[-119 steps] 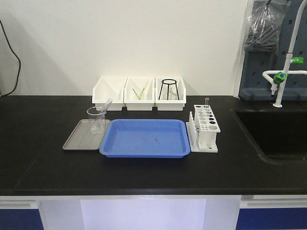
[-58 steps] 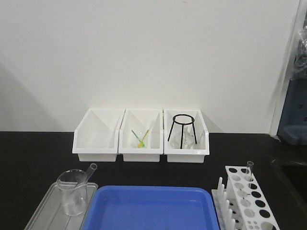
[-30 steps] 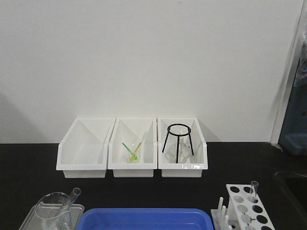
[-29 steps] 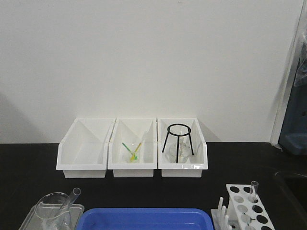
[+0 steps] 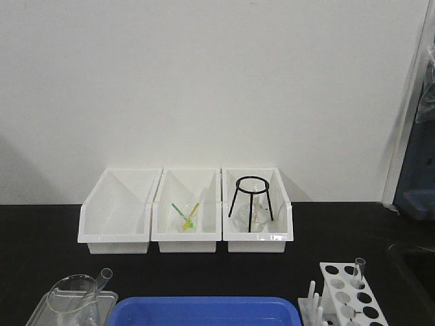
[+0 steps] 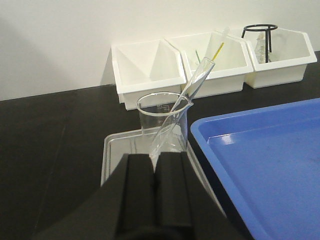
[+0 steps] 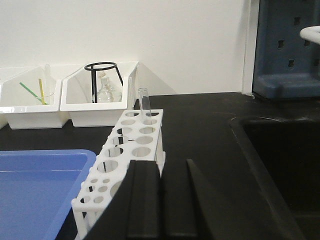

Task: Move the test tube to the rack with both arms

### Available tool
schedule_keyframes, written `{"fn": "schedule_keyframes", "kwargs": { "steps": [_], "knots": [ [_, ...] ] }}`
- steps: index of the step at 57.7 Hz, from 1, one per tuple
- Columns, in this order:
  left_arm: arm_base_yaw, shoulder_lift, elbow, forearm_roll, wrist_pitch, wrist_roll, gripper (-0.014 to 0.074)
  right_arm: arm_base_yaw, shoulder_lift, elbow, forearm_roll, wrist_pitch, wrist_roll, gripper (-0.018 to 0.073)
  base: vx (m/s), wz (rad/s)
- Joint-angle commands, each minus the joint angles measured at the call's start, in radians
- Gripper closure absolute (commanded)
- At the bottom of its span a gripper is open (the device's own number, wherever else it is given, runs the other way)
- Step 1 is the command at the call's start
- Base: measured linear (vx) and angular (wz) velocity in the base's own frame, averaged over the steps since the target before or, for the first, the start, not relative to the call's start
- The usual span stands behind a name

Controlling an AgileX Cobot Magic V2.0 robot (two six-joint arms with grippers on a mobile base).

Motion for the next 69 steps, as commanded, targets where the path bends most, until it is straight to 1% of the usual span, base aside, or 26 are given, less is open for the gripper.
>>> {"fn": "schedule_keyframes", "kwargs": {
  "steps": [1,4,6,8,10,13,16,21,26,30,33,38,45,51,60,66,69],
  "knots": [
    [0.001,-0.015,-0.029,-0.012,-0.089,-0.005,0.0603,-0.005,-0.008,0.018,-0.003,-0.086,-0.009,0.057,0.0,0.0],
    [0.001,-0.015,-0.029,-0.012,-0.115,0.001,0.0603,-0.005,-0.008,0.017,-0.004,-0.107,-0.009,0.057,0.0,0.0],
    [0.001,-0.015,-0.032,-0.012,-0.158,0.001,0.0603,-0.005,-0.008,0.015,-0.004,-0.129,-0.009,0.057,0.0,0.0],
    [0.001,-0.015,-0.037,-0.017,-0.205,-0.004,0.0603,-0.005,-0.008,0.015,-0.003,-0.188,-0.008,0.057,0.0,0.0],
    [0.001,-0.015,-0.044,-0.034,-0.247,-0.018,0.0603,-0.005,-0.008,0.013,-0.003,-0.245,-0.008,0.057,0.0,0.0],
    [0.001,-0.015,-0.065,-0.078,-0.332,-0.065,0.0603,-0.005,-0.008,-0.006,-0.003,-0.314,-0.008,0.057,0.0,0.0],
    [0.001,-0.015,-0.105,-0.103,-0.376,-0.084,0.0603,-0.005,-0.008,-0.053,-0.003,-0.349,-0.008,0.057,0.0,0.0],
    [0.001,-0.005,-0.229,-0.105,-0.371,-0.06,0.0603,-0.005,0.004,-0.213,-0.003,-0.316,-0.009,0.057,0.0,0.0],
    [0.001,0.055,-0.381,-0.105,-0.355,0.008,0.0603,-0.005,0.072,-0.374,-0.009,-0.264,-0.018,0.057,0.0,0.0],
    [0.0,0.165,-0.52,-0.107,-0.321,0.064,0.0603,-0.005,0.186,-0.507,-0.029,-0.246,-0.05,0.057,0.0,0.0],
    [0.0,0.258,-0.617,-0.109,-0.286,0.074,0.0603,-0.005,0.266,-0.584,-0.031,-0.244,-0.068,0.057,0.0,0.0],
    [0.0,0.415,-0.715,-0.109,-0.24,0.079,0.0603,-0.005,0.382,-0.682,-0.029,-0.251,-0.072,0.057,0.0,0.0],
    [0.0,0.577,-0.786,-0.109,-0.236,0.078,0.0603,-0.005,0.513,-0.745,-0.022,-0.255,-0.065,0.057,0.0,0.01],
    [0.0,0.656,-0.796,-0.109,-0.25,0.078,0.0603,-0.005,0.574,-0.749,-0.022,-0.291,-0.052,0.0568,0.0,0.0],
    [0.0,0.695,-0.796,-0.109,-0.296,0.078,0.0591,-0.005,0.619,-0.749,-0.008,-0.307,-0.049,0.055,0.0,0.0],
    [0.0,0.693,-0.796,-0.109,-0.313,0.078,0.0563,-0.005,0.619,-0.749,0.001,-0.31,-0.049,0.0499,0.0,0.0],
    [0.0,0.693,-0.796,-0.109,-0.314,0.078,0.0536,-0.005,0.619,-0.749,0.001,-0.311,-0.05,0.046,0.0,0.0]
  ]
}}
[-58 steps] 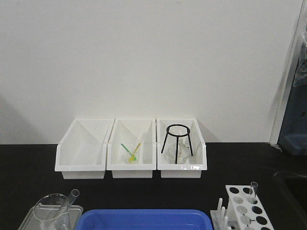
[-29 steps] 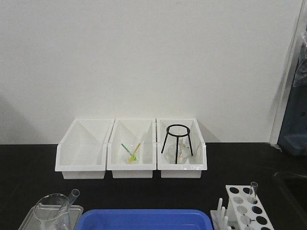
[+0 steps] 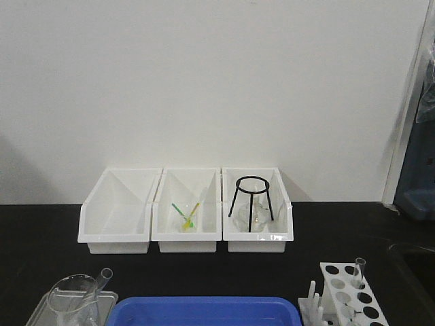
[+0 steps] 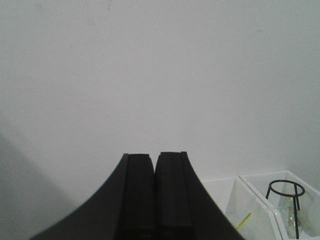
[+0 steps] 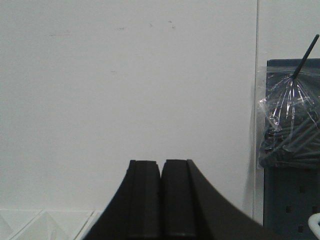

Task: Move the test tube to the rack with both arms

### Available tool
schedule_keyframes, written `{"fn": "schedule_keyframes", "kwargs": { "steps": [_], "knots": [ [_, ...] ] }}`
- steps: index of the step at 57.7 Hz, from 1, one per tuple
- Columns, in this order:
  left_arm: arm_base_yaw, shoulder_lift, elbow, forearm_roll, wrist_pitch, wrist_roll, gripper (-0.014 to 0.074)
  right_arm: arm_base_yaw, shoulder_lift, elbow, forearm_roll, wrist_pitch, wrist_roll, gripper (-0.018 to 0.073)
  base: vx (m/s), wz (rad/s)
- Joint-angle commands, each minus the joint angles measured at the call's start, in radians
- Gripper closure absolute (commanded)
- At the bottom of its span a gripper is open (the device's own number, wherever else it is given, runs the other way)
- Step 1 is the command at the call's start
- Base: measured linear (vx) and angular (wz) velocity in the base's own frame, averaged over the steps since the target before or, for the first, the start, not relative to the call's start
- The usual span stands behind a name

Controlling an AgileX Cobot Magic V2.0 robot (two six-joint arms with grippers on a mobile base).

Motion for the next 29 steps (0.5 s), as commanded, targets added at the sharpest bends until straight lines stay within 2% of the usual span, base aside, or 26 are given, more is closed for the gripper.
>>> {"fn": "schedule_keyframes", "kwargs": {
  "steps": [1,8,18,25,29],
  "knots": [
    [0.0,-0.003,-0.038,-0.009,-0.1,-0.001,0.0523,-0.005,0.005,-0.036,0.001,-0.096,-0.004,0.0447,0.0,0.0],
    [0.0,-0.003,-0.038,-0.009,-0.096,-0.001,0.0423,-0.005,0.005,-0.036,0.001,-0.096,-0.004,0.03,0.0,0.0],
    [0.0,-0.003,-0.038,-0.009,-0.091,0.0,0.0206,-0.005,0.005,-0.036,0.0,-0.097,-0.008,0.0043,0.0,0.0],
    [0.0,-0.003,-0.038,-0.009,-0.095,0.0,0.0088,-0.005,0.005,-0.036,0.0,-0.103,-0.008,-0.0069,0.0,0.0],
    [0.0,-0.003,-0.038,-0.009,-0.112,0.0,0.0045,-0.005,0.005,-0.036,0.004,-0.103,-0.006,-0.0088,0.0,0.0]
  ]
}}
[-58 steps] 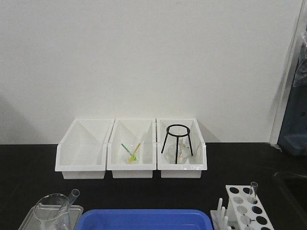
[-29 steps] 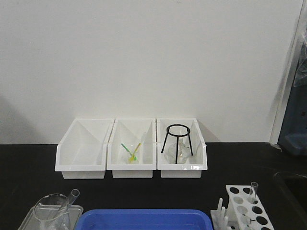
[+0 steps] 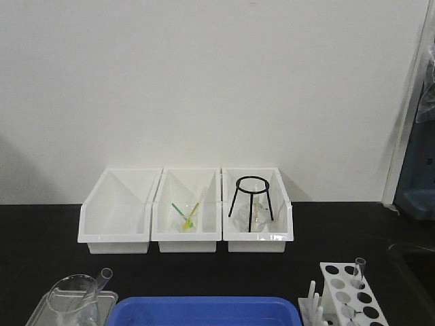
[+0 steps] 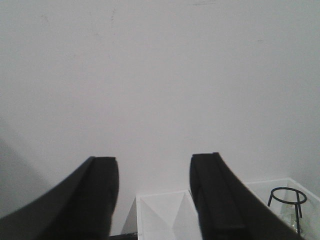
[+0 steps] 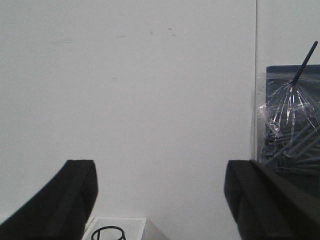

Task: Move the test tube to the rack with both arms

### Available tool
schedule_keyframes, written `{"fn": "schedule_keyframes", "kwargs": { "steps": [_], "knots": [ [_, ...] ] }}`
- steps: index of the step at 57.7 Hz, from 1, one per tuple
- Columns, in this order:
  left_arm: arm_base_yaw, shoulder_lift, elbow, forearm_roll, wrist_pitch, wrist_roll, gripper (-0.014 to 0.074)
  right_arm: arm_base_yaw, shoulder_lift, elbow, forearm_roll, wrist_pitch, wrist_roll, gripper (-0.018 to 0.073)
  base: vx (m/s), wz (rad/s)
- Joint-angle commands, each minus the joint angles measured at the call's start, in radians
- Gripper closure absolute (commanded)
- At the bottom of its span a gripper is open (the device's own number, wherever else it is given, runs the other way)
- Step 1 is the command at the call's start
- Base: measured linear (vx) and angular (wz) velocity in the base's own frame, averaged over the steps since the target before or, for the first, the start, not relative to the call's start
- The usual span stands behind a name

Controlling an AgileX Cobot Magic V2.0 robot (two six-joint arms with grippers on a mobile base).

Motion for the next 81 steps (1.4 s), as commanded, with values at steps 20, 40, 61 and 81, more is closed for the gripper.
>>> {"fn": "schedule_keyframes", "kwargs": {
  "steps": [20,40,61,81],
  "knots": [
    [-0.006,0.031,-0.036,0.076,-0.067,-0.017,0.0051,-0.005,0.007,-0.004,-0.004,-0.089,0.001,-0.001,0.0,0.0],
    [-0.159,0.187,0.123,0.331,-0.074,0.008,0.0106,-0.005,0.007,0.238,-0.004,-0.316,0.001,0.005,0.0,0.0],
    [-0.183,0.483,0.288,0.419,-0.484,0.01,0.0106,-0.005,0.007,0.255,-0.008,-0.35,-0.013,0.005,0.0,0.0],
    [-0.183,0.738,0.21,0.299,-0.632,0.079,0.0106,-0.005,0.007,0.255,-0.008,-0.348,-0.013,0.005,0.0,0.0]
  ]
}}
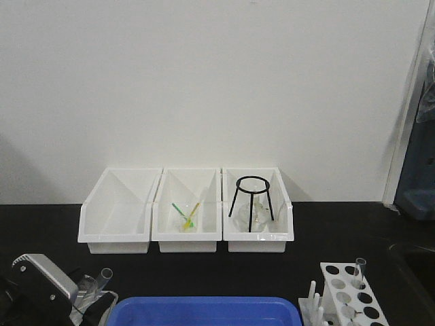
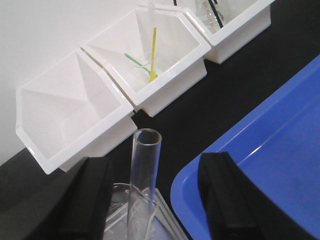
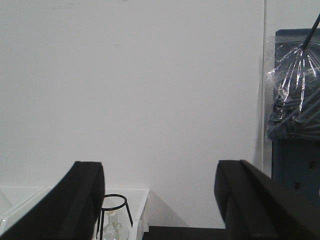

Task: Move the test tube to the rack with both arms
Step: 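Lower the left gripper onto the clear test tube in the beaker and grasp, then lift the tube with the left gripper toward the open right gripper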

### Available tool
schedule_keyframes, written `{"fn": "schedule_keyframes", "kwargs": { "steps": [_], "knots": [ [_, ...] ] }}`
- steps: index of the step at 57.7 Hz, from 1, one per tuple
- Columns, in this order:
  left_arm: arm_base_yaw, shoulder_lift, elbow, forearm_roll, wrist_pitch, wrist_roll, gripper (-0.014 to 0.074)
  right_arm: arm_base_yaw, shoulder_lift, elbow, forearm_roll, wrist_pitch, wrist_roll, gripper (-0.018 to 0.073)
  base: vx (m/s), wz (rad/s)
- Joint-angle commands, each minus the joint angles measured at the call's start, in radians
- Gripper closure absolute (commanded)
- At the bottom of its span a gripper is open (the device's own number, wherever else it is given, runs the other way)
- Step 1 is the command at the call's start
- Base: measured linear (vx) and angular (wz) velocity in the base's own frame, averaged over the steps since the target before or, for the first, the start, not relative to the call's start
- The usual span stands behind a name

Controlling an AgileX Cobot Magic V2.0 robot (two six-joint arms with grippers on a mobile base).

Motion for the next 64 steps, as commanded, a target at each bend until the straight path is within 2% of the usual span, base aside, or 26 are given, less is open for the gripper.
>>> {"fn": "schedule_keyframes", "kwargs": {
  "steps": [1,5,21,32,39,44,48,60,64],
  "knots": [
    [-0.004,0.017,-0.052,-0.078,-0.132,0.03,0.0106,-0.005,0.007,-0.032,-0.008,-0.086,-0.01,0.005,0.0,0.0],
    [-0.004,0.051,-0.075,-0.117,-0.151,0.045,0.0106,-0.005,0.007,-0.032,-0.008,-0.086,-0.011,0.005,0.0,0.0],
    [-0.004,0.165,-0.172,-0.117,-0.151,0.06,0.0106,-0.005,0.037,-0.032,-0.007,-0.087,-0.012,0.005,0.0,0.0],
    [-0.004,0.205,-0.177,-0.117,-0.158,0.061,0.0107,-0.005,0.041,-0.032,-0.007,-0.087,-0.012,0.005,0.0,0.0],
    [-0.004,0.23,-0.177,-0.117,-0.158,0.058,0.0138,-0.005,0.041,-0.032,-0.007,-0.089,-0.012,0.005,0.0,0.0],
    [-0.004,0.235,-0.177,-0.117,-0.176,0.059,0.0197,-0.005,0.041,-0.032,-0.007,-0.093,-0.012,0.005,0.0,0.0],
    [-0.004,0.235,-0.176,-0.117,-0.204,0.061,0.0276,-0.005,0.041,-0.032,-0.007,-0.093,-0.012,0.005,0.0,0.0],
    [-0.004,0.234,-0.176,-0.117,-0.257,0.061,0.0589,-0.005,0.041,-0.032,-0.007,-0.092,-0.012,0.005,0.0,0.0],
    [-0.004,0.234,-0.176,-0.117,-0.265,0.061,0.0606,-0.005,0.041,-0.032,-0.007,-0.092,-0.012,0.005,0.0,0.0]
  ]
}}
